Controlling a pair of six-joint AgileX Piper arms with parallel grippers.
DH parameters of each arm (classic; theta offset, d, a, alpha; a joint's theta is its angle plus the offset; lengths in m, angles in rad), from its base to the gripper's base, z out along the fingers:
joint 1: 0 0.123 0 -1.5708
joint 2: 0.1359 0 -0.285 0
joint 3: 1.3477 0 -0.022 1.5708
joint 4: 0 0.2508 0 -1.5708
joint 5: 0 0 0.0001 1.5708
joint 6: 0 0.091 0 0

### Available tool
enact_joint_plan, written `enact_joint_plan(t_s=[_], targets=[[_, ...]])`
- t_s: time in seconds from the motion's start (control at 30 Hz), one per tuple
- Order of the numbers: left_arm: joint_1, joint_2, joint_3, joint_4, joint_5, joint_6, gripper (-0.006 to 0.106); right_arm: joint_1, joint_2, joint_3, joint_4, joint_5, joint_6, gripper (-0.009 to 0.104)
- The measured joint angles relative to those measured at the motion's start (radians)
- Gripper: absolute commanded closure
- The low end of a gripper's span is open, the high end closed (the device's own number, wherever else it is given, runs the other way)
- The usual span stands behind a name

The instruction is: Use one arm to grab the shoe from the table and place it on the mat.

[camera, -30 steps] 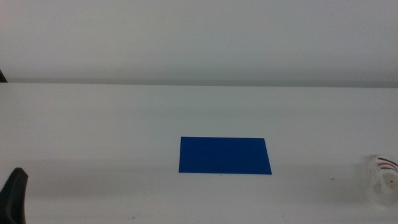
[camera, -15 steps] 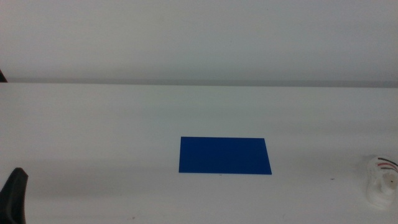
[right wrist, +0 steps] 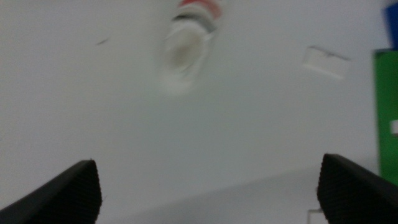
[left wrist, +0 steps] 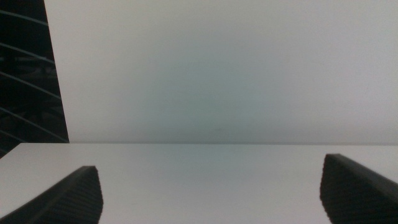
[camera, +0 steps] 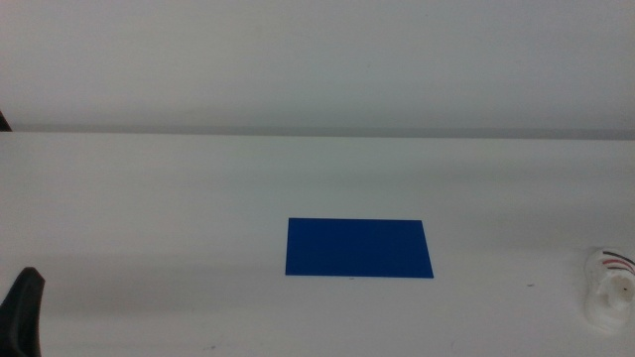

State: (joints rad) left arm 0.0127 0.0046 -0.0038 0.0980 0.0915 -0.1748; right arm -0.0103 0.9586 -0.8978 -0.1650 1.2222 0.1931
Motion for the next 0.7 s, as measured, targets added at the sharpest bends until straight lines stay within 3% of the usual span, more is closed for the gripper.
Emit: enact_joint_plan(t_s=[0.1,0.37,0.7], targets=[[0.0,0.0,0.0,0.0,0.0,0.0,0.007,-0.069,0.132,-0.054,0.008,-0.009,0.006,0.002],[0.0,0.0,0.0,0.0,0.0,0.0,0.007,-0.27,0.399,-0.077,0.152,-0.146,-0.007,0.002],[0.0,0.0,0.0,0.0,0.0,0.0,0.007,-0.287,0.629,-0.097,0.179,-0.298,-0.002,0.002]])
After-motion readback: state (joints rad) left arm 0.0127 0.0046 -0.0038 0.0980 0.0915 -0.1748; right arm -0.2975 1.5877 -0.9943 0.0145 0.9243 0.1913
